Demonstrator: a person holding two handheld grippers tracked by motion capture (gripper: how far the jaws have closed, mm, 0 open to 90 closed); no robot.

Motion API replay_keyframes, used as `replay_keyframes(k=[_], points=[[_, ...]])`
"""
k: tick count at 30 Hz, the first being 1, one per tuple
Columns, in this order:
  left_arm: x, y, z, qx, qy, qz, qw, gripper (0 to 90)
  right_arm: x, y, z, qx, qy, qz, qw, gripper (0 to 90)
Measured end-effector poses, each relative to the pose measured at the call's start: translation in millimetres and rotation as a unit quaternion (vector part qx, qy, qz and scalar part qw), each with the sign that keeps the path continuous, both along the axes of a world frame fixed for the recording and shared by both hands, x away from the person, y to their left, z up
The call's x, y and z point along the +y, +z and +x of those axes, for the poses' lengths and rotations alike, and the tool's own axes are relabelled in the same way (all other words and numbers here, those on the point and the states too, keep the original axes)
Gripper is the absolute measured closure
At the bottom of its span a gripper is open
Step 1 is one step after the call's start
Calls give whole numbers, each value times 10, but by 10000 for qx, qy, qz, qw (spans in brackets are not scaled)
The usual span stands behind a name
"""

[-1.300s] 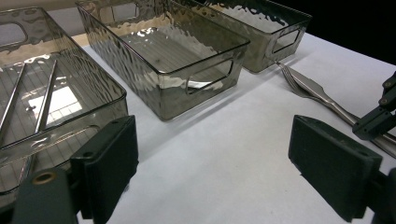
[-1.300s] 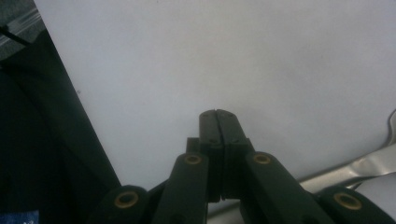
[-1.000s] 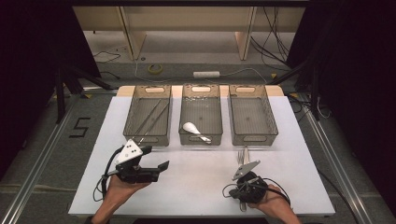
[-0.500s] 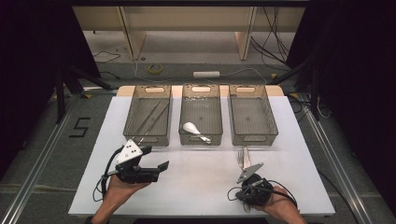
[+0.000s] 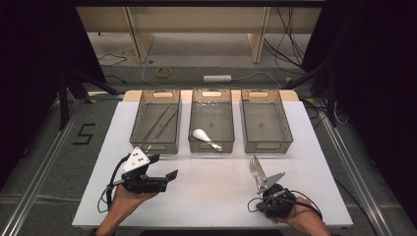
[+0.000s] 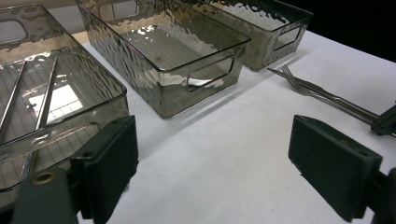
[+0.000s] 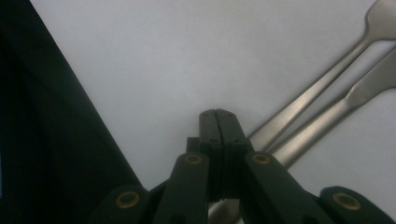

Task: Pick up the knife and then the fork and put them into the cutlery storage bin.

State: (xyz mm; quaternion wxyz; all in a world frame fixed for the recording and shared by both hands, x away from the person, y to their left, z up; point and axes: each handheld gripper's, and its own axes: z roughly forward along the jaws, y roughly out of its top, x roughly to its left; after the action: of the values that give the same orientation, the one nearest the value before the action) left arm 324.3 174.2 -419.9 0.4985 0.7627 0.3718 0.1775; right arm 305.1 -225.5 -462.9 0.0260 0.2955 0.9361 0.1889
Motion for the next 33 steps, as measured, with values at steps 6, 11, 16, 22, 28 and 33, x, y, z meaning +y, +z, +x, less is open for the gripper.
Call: replay_keyframes(k=[6, 11, 16, 22, 28, 33], points=[[1, -1, -3, -4, 6, -2, 10000, 154, -110, 20, 6, -3, -18, -179, 9998, 900], [1, -1, -2, 1, 7, 0, 10000, 154, -264, 39, 38, -11, -111, -365, 9993, 900], [-4, -2, -2, -3, -2, 2, 10000, 154, -425, 64, 109, -85, -386, -640, 9972, 900], [-9, -5, 2, 6, 7, 15, 10000, 154, -579, 79, 242, -111, -652, -808, 9945, 900], [-10, -5, 3, 7, 9, 14, 10000, 154, -599, 89, 327, -73, -649, -929, 9935, 900], [-5, -6, 7, 13, 7, 13, 10000, 154, -586, 103, 358, -38, -682, -1013, 9925, 900]])
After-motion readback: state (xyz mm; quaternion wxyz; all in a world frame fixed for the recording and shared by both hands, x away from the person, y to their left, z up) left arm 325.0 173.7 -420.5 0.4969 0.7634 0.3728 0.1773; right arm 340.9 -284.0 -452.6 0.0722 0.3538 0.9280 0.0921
